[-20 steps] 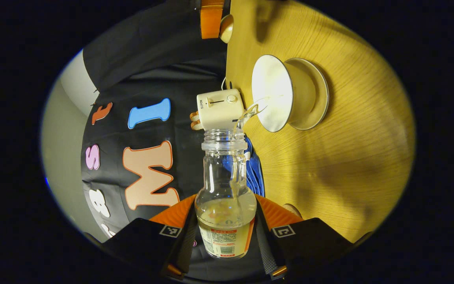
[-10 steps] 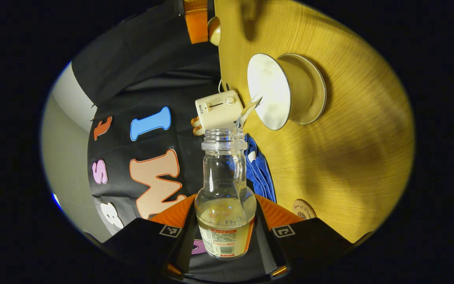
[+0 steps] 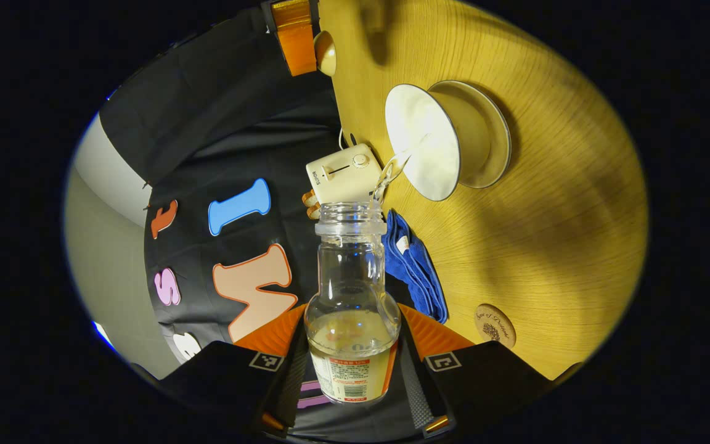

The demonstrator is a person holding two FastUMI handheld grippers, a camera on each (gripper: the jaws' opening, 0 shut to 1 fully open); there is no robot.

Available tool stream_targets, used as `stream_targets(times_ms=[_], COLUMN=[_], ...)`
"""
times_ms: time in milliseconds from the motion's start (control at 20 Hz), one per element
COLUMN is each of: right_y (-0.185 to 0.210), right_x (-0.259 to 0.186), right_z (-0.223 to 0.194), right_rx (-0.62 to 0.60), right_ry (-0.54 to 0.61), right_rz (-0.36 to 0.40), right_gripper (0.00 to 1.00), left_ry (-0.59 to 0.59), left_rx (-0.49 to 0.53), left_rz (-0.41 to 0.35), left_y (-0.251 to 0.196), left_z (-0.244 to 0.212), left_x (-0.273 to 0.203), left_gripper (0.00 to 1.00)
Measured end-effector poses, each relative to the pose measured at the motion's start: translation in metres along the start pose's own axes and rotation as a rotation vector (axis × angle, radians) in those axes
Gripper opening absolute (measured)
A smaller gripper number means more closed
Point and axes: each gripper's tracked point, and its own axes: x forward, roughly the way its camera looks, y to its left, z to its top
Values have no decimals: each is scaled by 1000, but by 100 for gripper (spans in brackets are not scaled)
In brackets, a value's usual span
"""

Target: Open the teacup lid with one hand, grasp the water bottle and pour water into the teacup with the other hand; after pouring, place the water bottle on the coaster and then close the teacup lid.

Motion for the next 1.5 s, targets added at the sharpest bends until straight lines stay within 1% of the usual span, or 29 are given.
stream_targets(times_ms=[150, 650, 850, 950, 1050, 1150, 1200, 1250, 1300, 1350, 1500], right_y=[0, 1, 1, 1, 1, 0, 0, 0, 1, 1, 1], right_x=[0, 0, 0, 0, 0, 0, 0, 0, -1, -1, -1], right_z=[0, 0, 0, 0, 0, 0, 0, 0, 1, 0, 1], right_rx=[0, 0, 0, 0, 0, 0, 0, 0, -1, -2, -3], right_ry=[-1, -1, -1, -1, -2, -2, -1, -1, -2, -2, -1], right_rz=[2, 3, 3, 3, 3, 3, 3, 3, 4, 4, 6], right_gripper=[33, 34, 34, 34, 33, 33, 33, 34, 34, 33, 34], left_ry=[-5, 4, -2, -4, -1, 6, 11, 17, 40, 57, 120], left_rx=[18, -8, -105, -199, -320, -478, -571, -655, -721, -787, -994], left_rz=[8, -10, -23, -22, -14, -6, -3, 16, 30, 41, 68], left_y=[4, -8, -15, -19, -21, -23, -26, -26, -28, -30, -47], left_z=[1, -3, -3, -3, -5, -9, -11, -15, -23, -29, -49], left_x=[1, 3, 3, 3, 1, 0, 0, 0, 2, 2, 8], left_gripper=[67, 67, 67, 67, 67, 67, 65, 67, 65, 66, 66])
